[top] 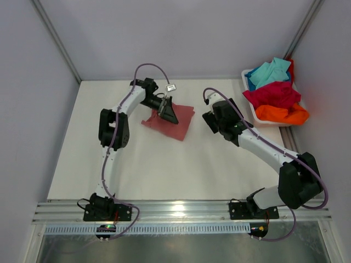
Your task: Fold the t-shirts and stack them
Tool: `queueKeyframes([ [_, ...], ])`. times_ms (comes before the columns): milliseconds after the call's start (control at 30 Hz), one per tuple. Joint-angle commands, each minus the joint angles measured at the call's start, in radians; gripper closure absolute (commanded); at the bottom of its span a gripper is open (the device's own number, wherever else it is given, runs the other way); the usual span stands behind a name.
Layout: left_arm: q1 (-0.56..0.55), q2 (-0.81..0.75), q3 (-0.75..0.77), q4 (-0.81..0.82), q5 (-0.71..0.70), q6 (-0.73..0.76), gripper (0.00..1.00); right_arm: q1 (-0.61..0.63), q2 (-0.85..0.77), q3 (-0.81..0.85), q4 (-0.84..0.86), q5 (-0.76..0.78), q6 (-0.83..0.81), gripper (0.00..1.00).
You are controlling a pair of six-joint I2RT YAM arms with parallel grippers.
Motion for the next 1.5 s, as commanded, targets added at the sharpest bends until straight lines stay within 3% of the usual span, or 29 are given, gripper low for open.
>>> queueKeyframes([
  [0, 0.074, 0.081, -0.003, -0.024, 0.044, 0.027, 0.01, 0.000, -0.001, 0.015, 0.024, -0.009, 0.013, 0.01],
  [233, 0.113, 0.167, 0.044, -0.081, 0.018, 0.077, 0.01, 0.002, 0.013, 0.018, 0.019, -0.012, 0.011, 0.01],
  [400, 0.114, 0.169, 0.034, -0.141, 0.042, 0.140, 0.01, 0.002, 0.025, 0.021, 0.011, -0.024, 0.011, 0.01],
  [600, 0.114, 0.134, 0.144, -0.227, 0.062, 0.179, 0.01, 0.000, 0.022, 0.020, 0.010, -0.039, 0.010, 0.01],
  [700, 0.114, 0.062, 0.126, -0.042, 0.048, 0.061, 0.01, 0.002, 0.033, 0.024, 0.007, -0.041, 0.010, 0.00],
  [833, 0.114, -0.003, 0.015, 0.282, 0.059, -0.245, 0.01, 0.002, 0.033, 0.024, 0.005, -0.041, 0.010, 0.01],
  [1033, 0.114, 0.077, 0.008, 0.494, 0.084, -0.443, 0.01, 0.002, 0.031, 0.020, 0.005, -0.044, 0.005, 0.01],
  [1133, 0.114, 0.128, 0.003, 0.513, 0.071, -0.504, 0.01, 0.000, 0.031, 0.021, 0.002, -0.046, 0.005, 0.01],
  [1467, 0.113, 0.166, -0.038, 0.441, -0.004, -0.450, 0.01, 0.000, 0.025, 0.023, -0.015, -0.087, 0.007, 0.01],
])
